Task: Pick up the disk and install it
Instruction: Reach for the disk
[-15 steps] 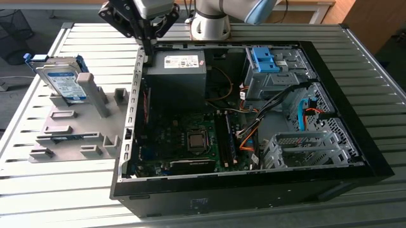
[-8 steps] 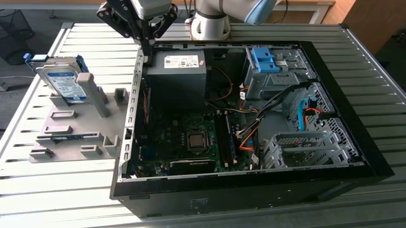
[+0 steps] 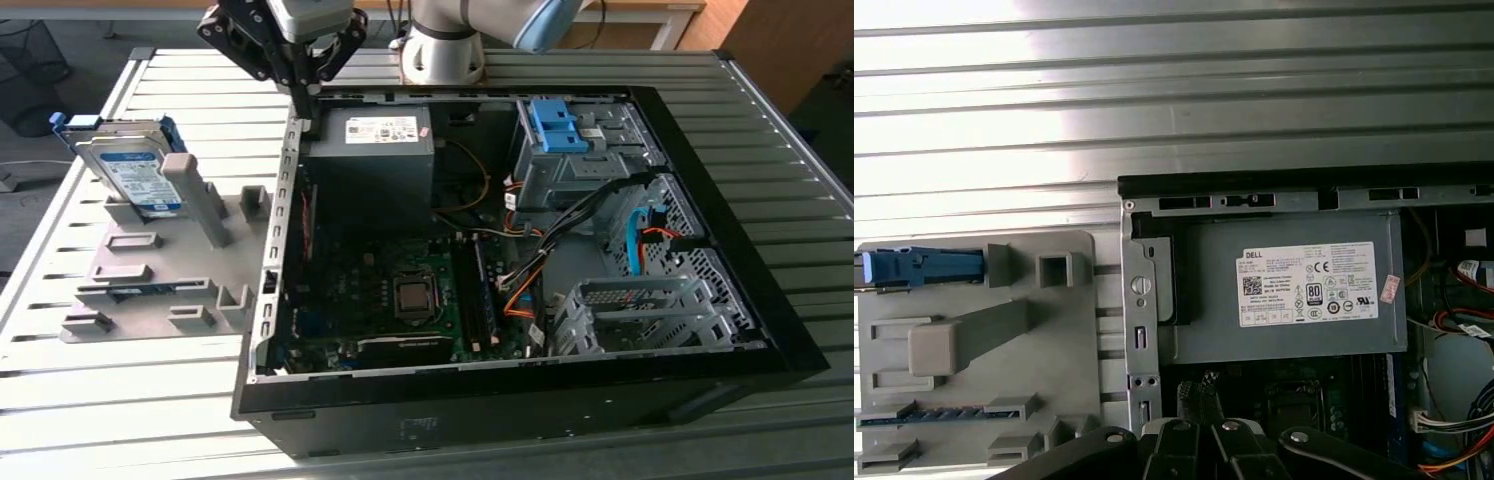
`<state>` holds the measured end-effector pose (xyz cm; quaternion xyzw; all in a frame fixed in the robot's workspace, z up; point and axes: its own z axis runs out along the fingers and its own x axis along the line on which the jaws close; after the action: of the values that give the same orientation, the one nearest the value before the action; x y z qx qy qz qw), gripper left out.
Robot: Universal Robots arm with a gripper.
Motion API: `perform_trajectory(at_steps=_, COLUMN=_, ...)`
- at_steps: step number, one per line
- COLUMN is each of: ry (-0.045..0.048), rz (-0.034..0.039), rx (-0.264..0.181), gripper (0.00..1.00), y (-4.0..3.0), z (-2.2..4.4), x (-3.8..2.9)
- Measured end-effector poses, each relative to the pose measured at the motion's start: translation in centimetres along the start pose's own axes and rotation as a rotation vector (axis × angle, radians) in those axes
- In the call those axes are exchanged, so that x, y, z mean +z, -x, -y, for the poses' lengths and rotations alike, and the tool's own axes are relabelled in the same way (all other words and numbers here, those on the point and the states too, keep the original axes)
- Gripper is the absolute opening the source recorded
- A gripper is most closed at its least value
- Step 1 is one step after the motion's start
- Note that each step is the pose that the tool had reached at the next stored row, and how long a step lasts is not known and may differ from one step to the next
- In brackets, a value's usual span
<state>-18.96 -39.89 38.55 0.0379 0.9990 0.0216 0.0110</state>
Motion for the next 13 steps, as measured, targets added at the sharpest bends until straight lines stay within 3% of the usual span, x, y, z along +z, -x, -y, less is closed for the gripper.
perform_trajectory(at_steps=13, ry=-0.0001, rz=-0.0014, rx=0.000, gripper=0.11, y=-1.00, z=0.08, x=0.14)
